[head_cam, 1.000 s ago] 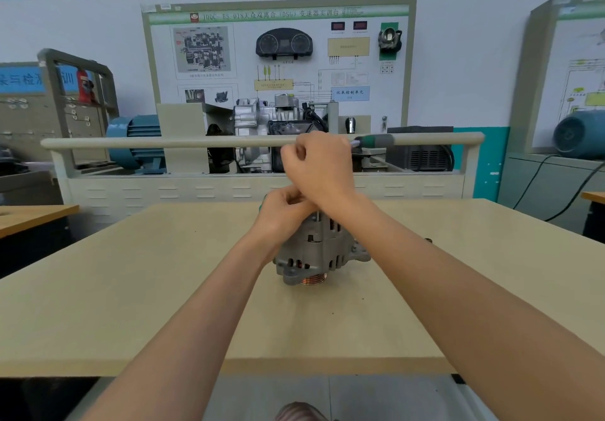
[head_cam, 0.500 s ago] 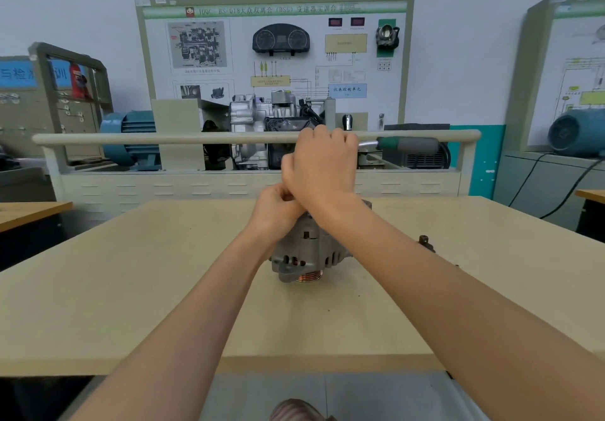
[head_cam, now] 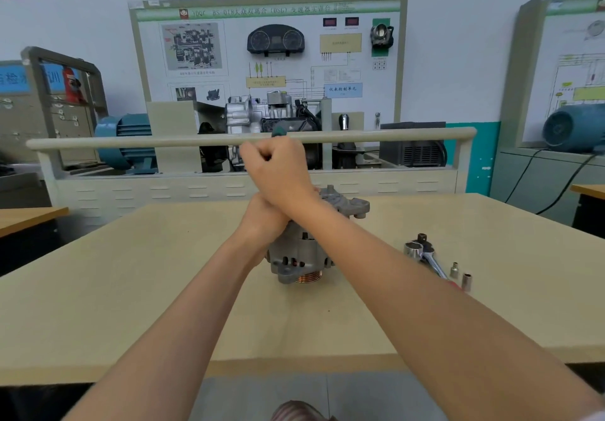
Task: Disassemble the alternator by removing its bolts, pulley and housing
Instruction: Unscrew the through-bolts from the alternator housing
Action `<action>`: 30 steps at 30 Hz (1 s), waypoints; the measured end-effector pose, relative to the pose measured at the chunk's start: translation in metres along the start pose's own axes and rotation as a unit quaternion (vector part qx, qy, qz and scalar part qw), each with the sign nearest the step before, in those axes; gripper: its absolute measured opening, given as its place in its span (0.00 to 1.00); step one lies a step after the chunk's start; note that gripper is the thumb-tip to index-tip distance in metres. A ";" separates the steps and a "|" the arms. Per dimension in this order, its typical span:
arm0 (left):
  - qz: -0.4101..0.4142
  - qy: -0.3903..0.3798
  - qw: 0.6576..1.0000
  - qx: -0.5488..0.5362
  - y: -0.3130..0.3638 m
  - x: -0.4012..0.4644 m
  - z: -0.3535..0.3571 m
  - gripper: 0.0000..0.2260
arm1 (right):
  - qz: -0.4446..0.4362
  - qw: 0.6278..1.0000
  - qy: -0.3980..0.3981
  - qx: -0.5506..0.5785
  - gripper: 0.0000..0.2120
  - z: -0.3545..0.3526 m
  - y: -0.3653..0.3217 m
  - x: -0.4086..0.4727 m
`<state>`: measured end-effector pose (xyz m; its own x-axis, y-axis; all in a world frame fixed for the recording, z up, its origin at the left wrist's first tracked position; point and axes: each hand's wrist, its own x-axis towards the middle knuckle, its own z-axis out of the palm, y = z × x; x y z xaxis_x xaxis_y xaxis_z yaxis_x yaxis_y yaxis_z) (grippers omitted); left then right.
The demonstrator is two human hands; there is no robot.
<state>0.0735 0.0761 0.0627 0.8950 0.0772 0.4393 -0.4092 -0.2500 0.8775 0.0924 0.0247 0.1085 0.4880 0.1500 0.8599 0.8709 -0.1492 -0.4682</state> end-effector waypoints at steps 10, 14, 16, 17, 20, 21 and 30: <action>-0.033 0.004 0.999 0.007 0.002 0.004 0.003 0.16 | -0.069 0.957 0.073 -0.272 0.20 -0.017 0.006 0.006; -0.039 -0.023 0.999 0.012 0.005 0.005 0.000 0.14 | -0.025 0.879 0.030 -0.475 0.12 -0.024 0.009 0.009; -0.027 -0.039 0.999 -0.006 0.006 0.004 0.002 0.12 | -0.011 0.855 0.009 -0.518 0.12 -0.032 0.010 0.013; -0.021 -0.044 0.999 -0.020 0.007 0.003 0.003 0.10 | 0.002 0.845 -0.003 -0.534 0.14 -0.036 0.010 0.016; -0.013 -0.041 0.998 -0.037 0.007 0.003 0.007 0.06 | 0.061 0.829 -0.040 -0.555 0.13 -0.046 0.008 0.023; -0.012 -0.035 0.999 -0.034 0.007 0.003 0.008 0.06 | 0.068 0.827 -0.045 -0.556 0.12 -0.047 0.007 0.022; -0.037 -0.112 0.991 0.058 0.020 0.006 -0.002 0.08 | -0.004 0.972 -0.058 -0.228 0.20 -0.056 0.012 0.015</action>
<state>0.0705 0.0736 0.0828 0.9441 -0.1139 0.3093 -0.3293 -0.3625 0.8719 0.1068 -0.0296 0.1276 0.5078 0.2587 0.8217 0.7710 -0.5620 -0.2995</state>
